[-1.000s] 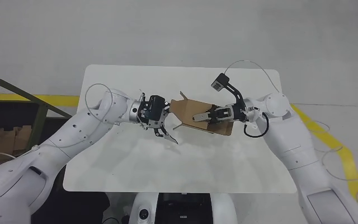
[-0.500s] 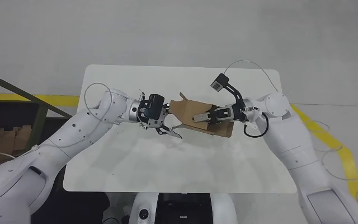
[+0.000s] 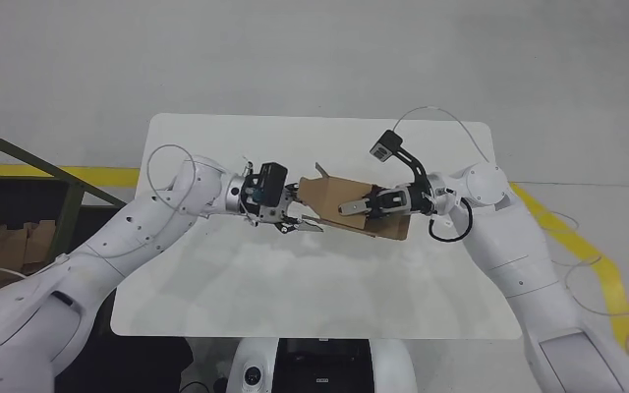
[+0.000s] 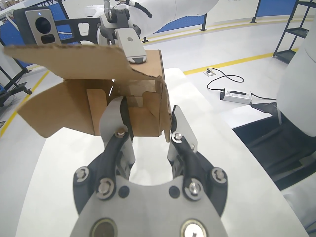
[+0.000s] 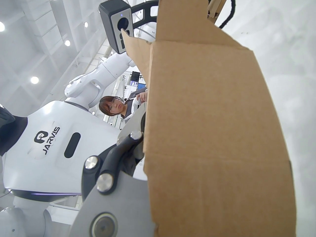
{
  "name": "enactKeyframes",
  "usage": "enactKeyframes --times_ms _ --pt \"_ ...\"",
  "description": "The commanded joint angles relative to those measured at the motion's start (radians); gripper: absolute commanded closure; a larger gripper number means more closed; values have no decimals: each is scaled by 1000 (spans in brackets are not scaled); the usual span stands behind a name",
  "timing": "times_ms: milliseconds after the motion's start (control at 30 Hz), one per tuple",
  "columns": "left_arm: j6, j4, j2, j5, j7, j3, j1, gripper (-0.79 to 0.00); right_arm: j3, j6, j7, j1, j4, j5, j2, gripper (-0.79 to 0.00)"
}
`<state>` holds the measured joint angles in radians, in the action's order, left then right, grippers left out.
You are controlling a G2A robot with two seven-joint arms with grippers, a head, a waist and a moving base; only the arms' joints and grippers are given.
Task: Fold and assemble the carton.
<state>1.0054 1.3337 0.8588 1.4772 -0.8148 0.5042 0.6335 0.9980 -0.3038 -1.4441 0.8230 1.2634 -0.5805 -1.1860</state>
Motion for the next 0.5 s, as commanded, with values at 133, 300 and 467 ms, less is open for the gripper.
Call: enactKeyframes --times_ms 133,300,467 --pt "7 9 -9 -32 7 -6 1 -363 -2 1 -4 -1 -2 2 0 0" --pt "7 16 -22 -81 7 -30 -4 -366 -3 2 -4 0 -1 2 1 0" --pt "7 5 -36 -122 7 -48 -21 -348 -6 2 -7 -1 2 0 0 0"
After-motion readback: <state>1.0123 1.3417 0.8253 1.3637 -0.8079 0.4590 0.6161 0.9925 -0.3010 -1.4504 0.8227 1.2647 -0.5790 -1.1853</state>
